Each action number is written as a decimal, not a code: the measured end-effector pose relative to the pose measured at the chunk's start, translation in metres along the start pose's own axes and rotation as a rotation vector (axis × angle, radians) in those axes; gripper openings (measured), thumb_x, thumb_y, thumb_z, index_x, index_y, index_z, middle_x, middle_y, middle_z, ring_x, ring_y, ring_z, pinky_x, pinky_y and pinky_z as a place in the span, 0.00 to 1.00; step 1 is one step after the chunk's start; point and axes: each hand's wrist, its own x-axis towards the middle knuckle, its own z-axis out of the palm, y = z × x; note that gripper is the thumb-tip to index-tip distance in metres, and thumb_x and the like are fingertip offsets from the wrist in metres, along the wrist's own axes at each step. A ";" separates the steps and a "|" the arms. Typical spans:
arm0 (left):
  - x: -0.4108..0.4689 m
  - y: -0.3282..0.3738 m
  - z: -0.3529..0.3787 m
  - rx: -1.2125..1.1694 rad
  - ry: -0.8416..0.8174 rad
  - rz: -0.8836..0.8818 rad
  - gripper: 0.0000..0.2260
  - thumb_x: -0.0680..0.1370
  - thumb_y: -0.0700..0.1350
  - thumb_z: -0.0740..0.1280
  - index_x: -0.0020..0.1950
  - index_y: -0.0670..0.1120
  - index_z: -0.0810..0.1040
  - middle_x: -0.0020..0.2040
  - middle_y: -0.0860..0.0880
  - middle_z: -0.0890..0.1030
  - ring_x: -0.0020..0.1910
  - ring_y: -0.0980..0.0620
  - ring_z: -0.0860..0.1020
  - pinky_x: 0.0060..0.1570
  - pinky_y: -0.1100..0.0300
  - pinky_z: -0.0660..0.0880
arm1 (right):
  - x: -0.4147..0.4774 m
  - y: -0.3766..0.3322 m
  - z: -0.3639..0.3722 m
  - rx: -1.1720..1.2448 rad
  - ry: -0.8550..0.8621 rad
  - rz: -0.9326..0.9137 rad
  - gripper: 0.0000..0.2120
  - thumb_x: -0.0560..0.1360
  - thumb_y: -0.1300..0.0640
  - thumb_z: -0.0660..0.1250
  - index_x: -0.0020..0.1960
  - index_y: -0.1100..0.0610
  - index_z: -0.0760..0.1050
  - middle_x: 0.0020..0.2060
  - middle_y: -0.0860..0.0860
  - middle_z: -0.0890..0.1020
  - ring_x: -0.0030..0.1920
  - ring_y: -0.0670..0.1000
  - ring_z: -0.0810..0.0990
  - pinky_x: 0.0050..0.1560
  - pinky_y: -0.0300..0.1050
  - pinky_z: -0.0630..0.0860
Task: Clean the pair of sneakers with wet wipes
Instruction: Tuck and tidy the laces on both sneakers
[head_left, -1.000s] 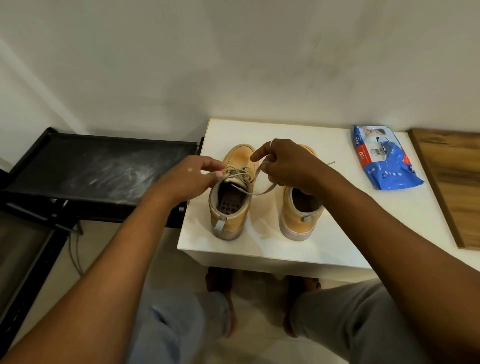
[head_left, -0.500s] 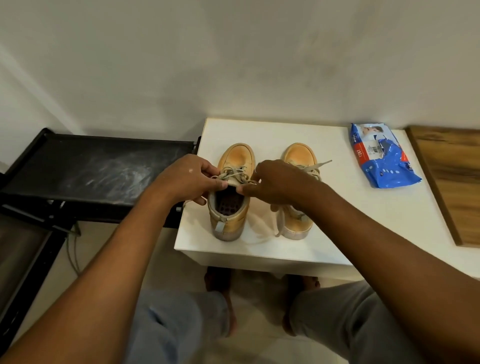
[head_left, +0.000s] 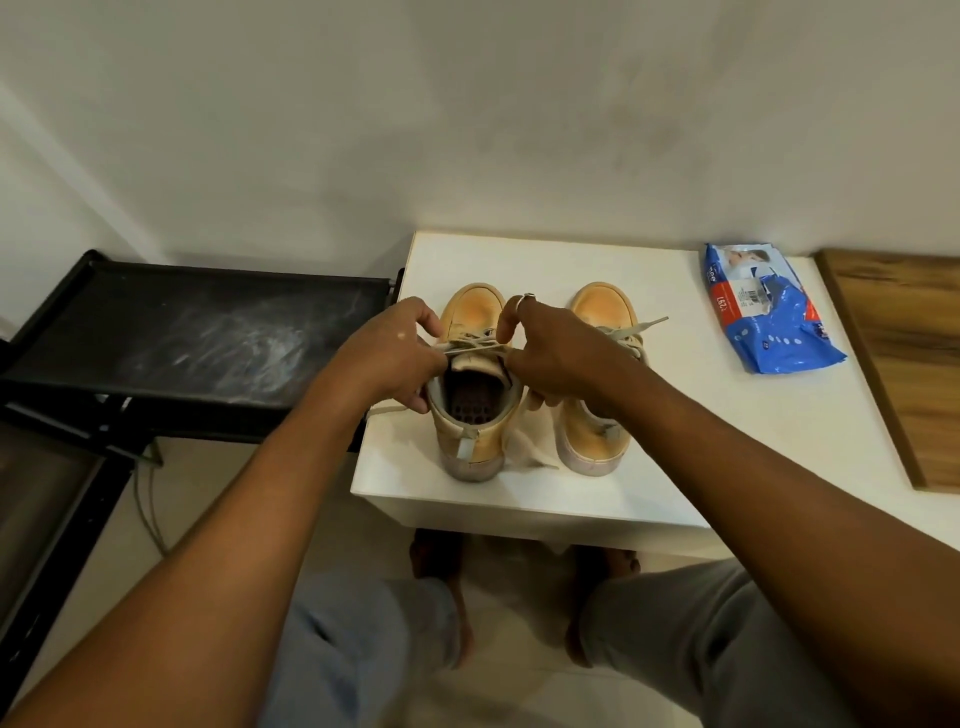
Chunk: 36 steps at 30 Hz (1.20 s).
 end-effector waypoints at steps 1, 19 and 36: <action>0.001 0.000 -0.001 -0.016 -0.001 -0.010 0.12 0.75 0.37 0.69 0.50 0.52 0.72 0.45 0.45 0.80 0.35 0.44 0.84 0.39 0.45 0.82 | -0.002 -0.001 0.000 -0.003 0.000 0.002 0.08 0.77 0.63 0.61 0.54 0.54 0.71 0.37 0.54 0.83 0.33 0.53 0.85 0.27 0.41 0.77; -0.002 0.001 0.004 0.103 0.000 0.103 0.16 0.76 0.37 0.68 0.57 0.57 0.80 0.51 0.52 0.79 0.35 0.50 0.82 0.29 0.62 0.79 | 0.001 0.002 0.032 -0.724 0.220 -0.183 0.20 0.72 0.44 0.71 0.58 0.55 0.76 0.50 0.54 0.74 0.42 0.53 0.73 0.39 0.50 0.74; 0.002 0.008 0.033 0.424 0.319 0.277 0.15 0.76 0.49 0.69 0.58 0.48 0.68 0.44 0.49 0.78 0.37 0.52 0.77 0.32 0.61 0.73 | 0.017 0.009 0.027 -0.562 0.429 -0.451 0.07 0.80 0.59 0.61 0.53 0.60 0.76 0.42 0.56 0.79 0.35 0.52 0.70 0.35 0.45 0.67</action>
